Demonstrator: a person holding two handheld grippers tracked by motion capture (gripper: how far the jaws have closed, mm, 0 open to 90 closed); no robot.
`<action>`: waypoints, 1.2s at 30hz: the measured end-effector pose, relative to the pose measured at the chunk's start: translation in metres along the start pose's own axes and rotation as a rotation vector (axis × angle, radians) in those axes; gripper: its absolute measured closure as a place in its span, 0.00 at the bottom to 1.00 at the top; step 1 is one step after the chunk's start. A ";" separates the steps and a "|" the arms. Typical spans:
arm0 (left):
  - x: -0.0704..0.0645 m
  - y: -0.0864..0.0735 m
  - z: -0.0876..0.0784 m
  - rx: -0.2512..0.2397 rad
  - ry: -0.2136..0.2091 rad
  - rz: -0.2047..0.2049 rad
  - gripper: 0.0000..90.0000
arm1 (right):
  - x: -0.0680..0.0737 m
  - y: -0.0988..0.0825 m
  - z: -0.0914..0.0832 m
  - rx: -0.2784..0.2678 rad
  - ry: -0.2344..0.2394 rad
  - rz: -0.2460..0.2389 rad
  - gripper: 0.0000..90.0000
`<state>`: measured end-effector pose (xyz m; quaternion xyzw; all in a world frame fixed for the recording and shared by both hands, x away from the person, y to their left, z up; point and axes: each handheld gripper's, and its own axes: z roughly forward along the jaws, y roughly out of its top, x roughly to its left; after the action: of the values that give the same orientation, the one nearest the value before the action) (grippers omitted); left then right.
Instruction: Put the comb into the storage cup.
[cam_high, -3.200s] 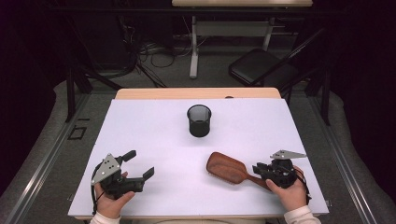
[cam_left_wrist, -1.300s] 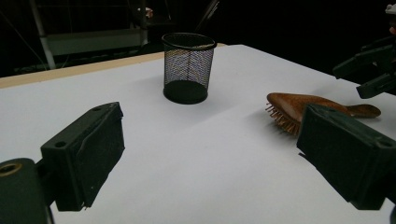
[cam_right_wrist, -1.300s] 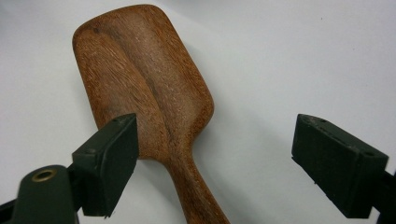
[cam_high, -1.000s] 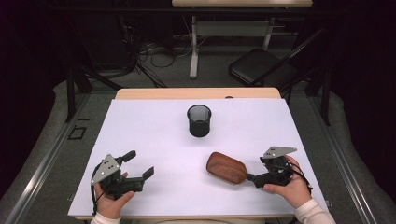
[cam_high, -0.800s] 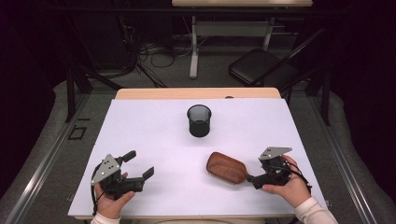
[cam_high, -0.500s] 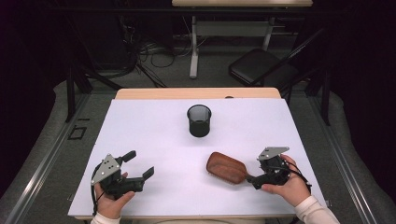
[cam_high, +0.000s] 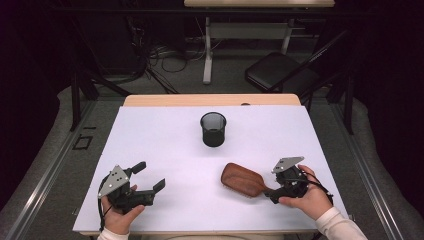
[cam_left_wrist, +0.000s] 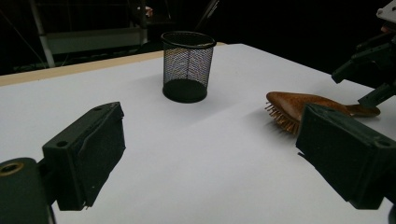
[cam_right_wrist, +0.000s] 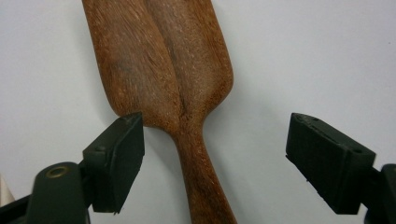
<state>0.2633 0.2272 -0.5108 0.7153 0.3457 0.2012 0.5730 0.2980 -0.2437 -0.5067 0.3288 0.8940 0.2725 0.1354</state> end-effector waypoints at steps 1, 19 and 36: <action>0.000 0.000 0.000 0.000 0.000 0.000 0.09 | 0.000 0.000 0.001 0.001 0.000 -0.007 0.23; 0.000 0.000 0.000 0.000 0.000 0.002 0.09 | 0.006 0.003 0.010 0.095 0.025 -0.073 0.34; 0.000 0.000 0.000 0.000 0.000 0.002 0.09 | 0.007 0.004 0.011 0.103 0.036 -0.090 0.40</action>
<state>0.2633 0.2273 -0.5107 0.7156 0.3450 0.2015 0.5729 0.2997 -0.2324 -0.5143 0.2900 0.9230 0.2256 0.1144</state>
